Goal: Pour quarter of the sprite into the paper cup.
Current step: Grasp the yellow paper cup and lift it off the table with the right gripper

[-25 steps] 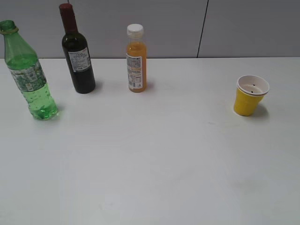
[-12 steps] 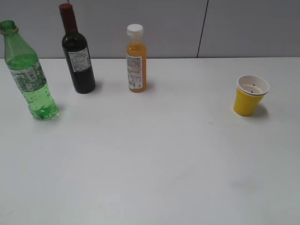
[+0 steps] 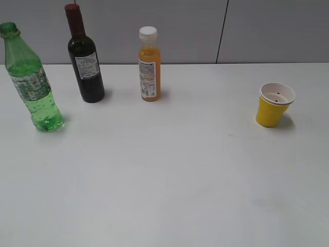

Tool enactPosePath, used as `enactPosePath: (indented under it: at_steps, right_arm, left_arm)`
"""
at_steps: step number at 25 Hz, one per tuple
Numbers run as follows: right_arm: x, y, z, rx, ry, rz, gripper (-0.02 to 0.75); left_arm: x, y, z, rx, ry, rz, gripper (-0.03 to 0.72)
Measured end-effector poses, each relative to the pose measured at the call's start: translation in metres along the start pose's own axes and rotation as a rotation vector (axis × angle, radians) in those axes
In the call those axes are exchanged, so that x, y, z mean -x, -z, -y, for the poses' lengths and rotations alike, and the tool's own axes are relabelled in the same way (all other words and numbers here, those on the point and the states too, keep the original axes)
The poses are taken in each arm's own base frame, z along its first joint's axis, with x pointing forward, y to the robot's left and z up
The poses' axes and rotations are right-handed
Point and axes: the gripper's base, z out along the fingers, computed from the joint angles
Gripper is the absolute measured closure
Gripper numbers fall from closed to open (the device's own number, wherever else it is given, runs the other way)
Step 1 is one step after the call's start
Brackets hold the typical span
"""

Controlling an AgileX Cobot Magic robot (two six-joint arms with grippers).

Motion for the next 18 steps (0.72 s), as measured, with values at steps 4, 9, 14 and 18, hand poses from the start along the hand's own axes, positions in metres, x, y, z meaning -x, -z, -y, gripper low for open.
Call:
enactPosePath:
  at_steps: [4, 9, 14, 18]
  right_arm:
    - [-0.007, -0.029, 0.001, -0.007, 0.000, -0.020, 0.174]
    - [-0.015, -0.061, -0.006, 0.026, 0.015, -0.013, 0.174]
    - [-0.028, -0.093, -0.008, 0.028, 0.018, -0.032, 0.174]
    - [-0.040, -0.113, -0.008, 0.019, 0.014, -0.042, 0.174]
  left_arm:
    - [0.000, 0.000, 0.000, 0.000, 0.000, 0.000, 0.105]
    - [0.000, 0.000, 0.000, 0.000, 0.000, 0.000, 0.105]
    - [0.000, 0.000, 0.000, 0.000, 0.000, 0.000, 0.105]
    - [0.000, 0.000, 0.000, 0.000, 0.000, 0.000, 0.105]
